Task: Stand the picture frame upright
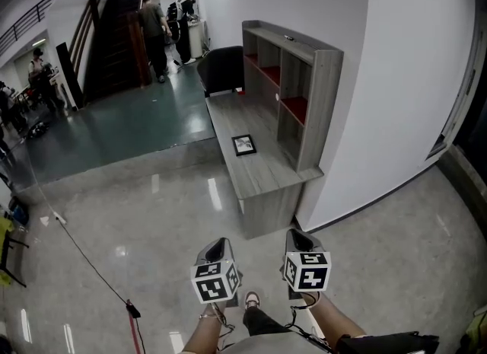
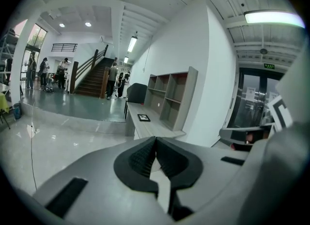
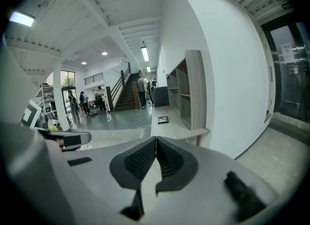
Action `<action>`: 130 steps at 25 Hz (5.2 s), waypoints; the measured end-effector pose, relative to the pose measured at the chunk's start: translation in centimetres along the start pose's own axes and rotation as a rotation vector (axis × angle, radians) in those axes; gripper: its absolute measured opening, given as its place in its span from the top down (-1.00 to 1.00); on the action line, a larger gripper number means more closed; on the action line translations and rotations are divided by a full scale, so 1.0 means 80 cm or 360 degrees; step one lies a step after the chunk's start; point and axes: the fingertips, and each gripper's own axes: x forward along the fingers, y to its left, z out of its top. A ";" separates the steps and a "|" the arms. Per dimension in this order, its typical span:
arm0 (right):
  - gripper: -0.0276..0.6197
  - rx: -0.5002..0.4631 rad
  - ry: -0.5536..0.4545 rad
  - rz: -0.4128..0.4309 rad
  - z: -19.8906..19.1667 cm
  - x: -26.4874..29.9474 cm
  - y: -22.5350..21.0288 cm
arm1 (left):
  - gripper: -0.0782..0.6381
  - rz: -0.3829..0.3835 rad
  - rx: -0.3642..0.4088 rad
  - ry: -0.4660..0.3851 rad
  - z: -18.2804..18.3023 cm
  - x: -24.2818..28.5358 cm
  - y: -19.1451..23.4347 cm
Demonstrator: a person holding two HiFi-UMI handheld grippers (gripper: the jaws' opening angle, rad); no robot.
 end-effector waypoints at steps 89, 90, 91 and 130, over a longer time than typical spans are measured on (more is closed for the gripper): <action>0.82 0.0146 0.0129 -0.0354 0.210 0.512 -0.078 | 0.74 -0.0398 0.0159 0.0173 0.265 0.552 0.146; 0.82 0.0151 0.0123 -0.0360 0.215 0.519 -0.076 | 0.74 -0.0403 0.0167 0.0170 0.271 0.558 0.149; 0.82 0.0156 0.0118 -0.0367 0.220 0.526 -0.075 | 0.74 -0.0407 0.0173 0.0168 0.276 0.564 0.154; 0.82 0.0400 0.0157 -0.0792 0.245 0.638 -0.108 | 0.74 -0.0619 0.0267 0.0440 0.300 0.746 0.202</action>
